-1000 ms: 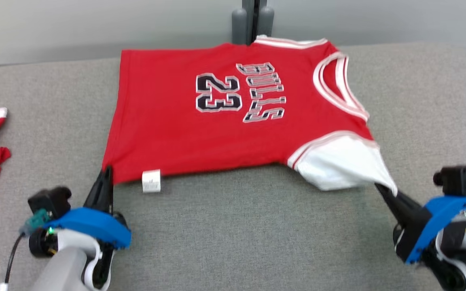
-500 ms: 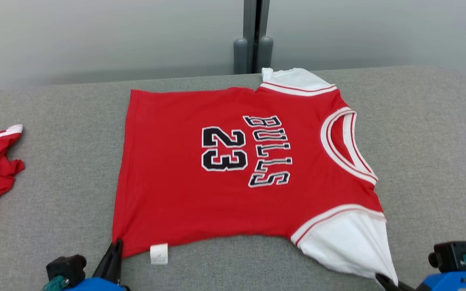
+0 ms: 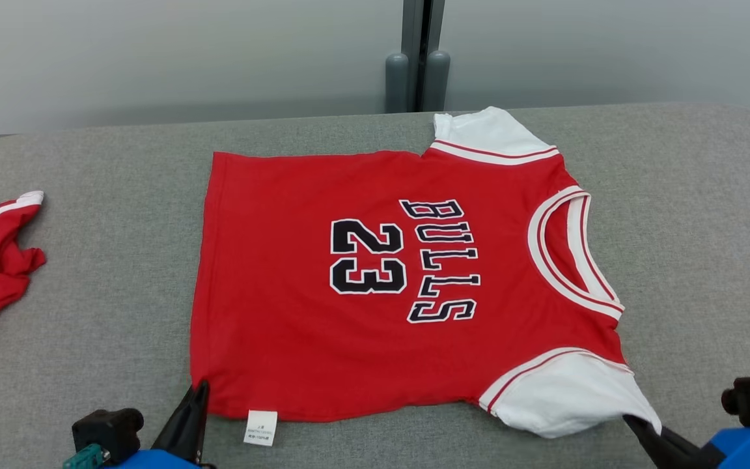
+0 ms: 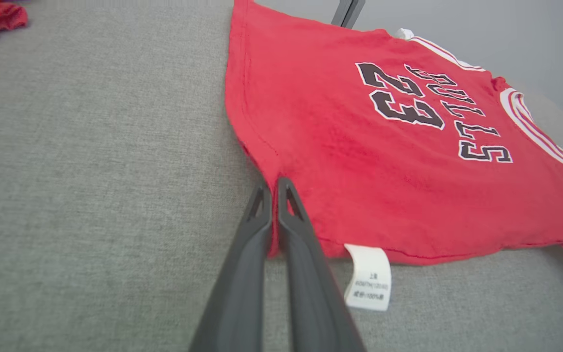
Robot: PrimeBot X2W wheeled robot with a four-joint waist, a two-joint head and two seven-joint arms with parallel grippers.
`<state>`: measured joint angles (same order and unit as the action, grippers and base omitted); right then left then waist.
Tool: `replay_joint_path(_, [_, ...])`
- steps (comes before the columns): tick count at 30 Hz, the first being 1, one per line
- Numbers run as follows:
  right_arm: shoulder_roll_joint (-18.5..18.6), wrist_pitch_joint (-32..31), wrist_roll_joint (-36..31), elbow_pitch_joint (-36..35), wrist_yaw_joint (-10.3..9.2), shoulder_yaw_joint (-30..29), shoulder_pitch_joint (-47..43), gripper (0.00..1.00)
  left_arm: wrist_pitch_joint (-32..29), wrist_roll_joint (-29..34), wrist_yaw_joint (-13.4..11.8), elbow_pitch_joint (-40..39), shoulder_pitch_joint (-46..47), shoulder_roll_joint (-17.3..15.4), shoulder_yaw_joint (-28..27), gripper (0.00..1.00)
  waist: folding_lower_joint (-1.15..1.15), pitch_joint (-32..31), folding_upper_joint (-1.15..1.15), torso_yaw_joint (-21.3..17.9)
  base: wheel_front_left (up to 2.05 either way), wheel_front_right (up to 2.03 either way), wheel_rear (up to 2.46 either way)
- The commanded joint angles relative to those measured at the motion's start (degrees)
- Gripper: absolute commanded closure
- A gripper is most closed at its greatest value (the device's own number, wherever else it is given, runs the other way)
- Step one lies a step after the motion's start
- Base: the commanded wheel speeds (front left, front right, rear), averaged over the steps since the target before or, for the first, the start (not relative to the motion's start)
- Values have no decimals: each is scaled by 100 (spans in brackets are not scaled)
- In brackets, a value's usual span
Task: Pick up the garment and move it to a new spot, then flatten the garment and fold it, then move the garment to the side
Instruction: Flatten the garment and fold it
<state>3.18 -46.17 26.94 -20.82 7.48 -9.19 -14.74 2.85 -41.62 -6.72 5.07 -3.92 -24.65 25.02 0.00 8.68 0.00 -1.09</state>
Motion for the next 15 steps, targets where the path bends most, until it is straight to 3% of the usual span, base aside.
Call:
replay_joint_path(1, [23,62,-75,-46,3,25,160,100,-47,12,-23,-83,172,-10,23,100,0,5,0,-9,0,0,0])
replay_joint_path(8, [262,264,-180,30,3,100,874,100,-233,-123,49,-214,625,166,38,100,0,58,0,-4,0,0,0])
replay_joint_path(15, [741,534,-122,528,2,387,1746,100,3,-286,237,301,1269,437,-134,100,0,284,0,46,0,0,0])
